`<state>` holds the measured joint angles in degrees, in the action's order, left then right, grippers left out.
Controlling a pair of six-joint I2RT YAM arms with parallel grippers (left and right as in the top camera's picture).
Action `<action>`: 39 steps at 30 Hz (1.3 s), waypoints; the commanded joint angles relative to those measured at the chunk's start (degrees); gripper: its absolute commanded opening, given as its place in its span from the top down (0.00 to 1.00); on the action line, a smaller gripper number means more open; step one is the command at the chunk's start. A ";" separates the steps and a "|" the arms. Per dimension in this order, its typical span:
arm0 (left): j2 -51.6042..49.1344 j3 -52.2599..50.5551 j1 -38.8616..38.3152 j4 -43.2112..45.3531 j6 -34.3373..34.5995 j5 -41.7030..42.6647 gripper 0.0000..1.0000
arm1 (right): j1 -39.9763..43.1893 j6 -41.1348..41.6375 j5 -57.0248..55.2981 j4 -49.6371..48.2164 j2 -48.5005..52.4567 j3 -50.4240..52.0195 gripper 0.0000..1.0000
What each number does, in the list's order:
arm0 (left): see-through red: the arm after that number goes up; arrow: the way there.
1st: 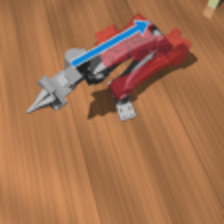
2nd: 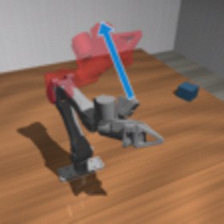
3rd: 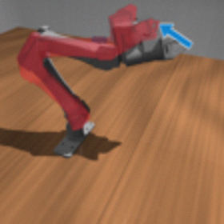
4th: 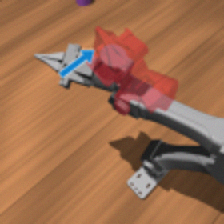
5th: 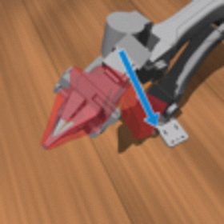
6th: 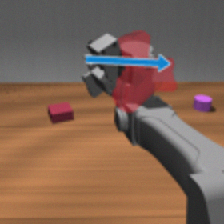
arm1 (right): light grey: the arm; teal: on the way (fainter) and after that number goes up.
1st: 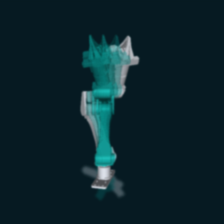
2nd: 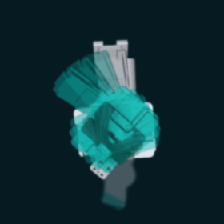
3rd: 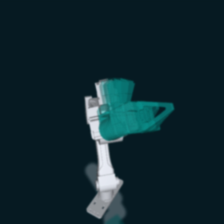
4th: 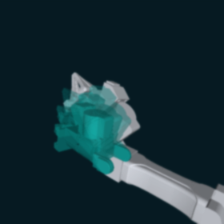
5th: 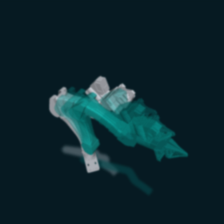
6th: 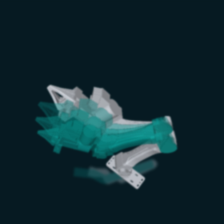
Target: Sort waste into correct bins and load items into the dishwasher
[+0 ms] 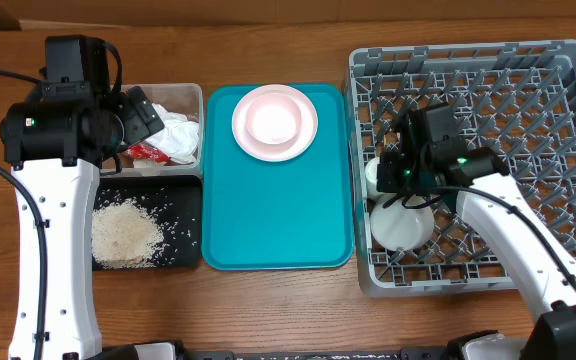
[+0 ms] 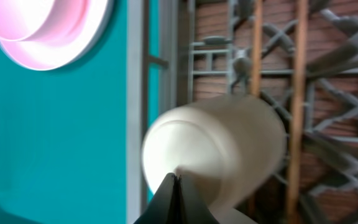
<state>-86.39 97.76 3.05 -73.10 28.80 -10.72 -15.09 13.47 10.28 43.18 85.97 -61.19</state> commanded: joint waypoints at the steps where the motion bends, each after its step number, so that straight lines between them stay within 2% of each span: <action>1: -0.17 0.26 0.15 0.02 0.15 0.07 0.00 | 0.85 0.09 -4.63 1.44 -0.68 1.95 0.96; 13: -0.17 0.26 0.15 0.02 0.15 0.07 0.00 | 5.46 0.28 -4.35 11.08 -2.51 -7.98 0.96; 16: -0.17 0.26 0.15 0.02 0.15 0.07 0.00 | 5.35 -0.02 -0.74 11.91 -2.51 -11.08 0.91; 23: -0.17 0.26 0.09 0.02 0.15 0.07 0.00 | 5.35 -0.11 5.60 13.81 -2.45 -13.29 0.90; 26: -0.17 0.26 0.00 0.02 0.15 0.07 0.00 | 5.35 0.68 1.70 16.55 -2.43 -13.29 0.90; 31: -0.17 0.26 0.04 0.02 0.15 0.07 0.00 | 5.42 7.98 -12.70 23.10 -2.43 -13.11 0.90; 39: -0.17 0.26 0.02 0.02 0.15 0.07 0.00 | 5.40 12.35 -13.53 32.39 -1.99 -12.66 0.89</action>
<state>-86.39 97.76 3.05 -73.10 28.80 -10.72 -9.52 22.41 -1.06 74.30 84.27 -73.41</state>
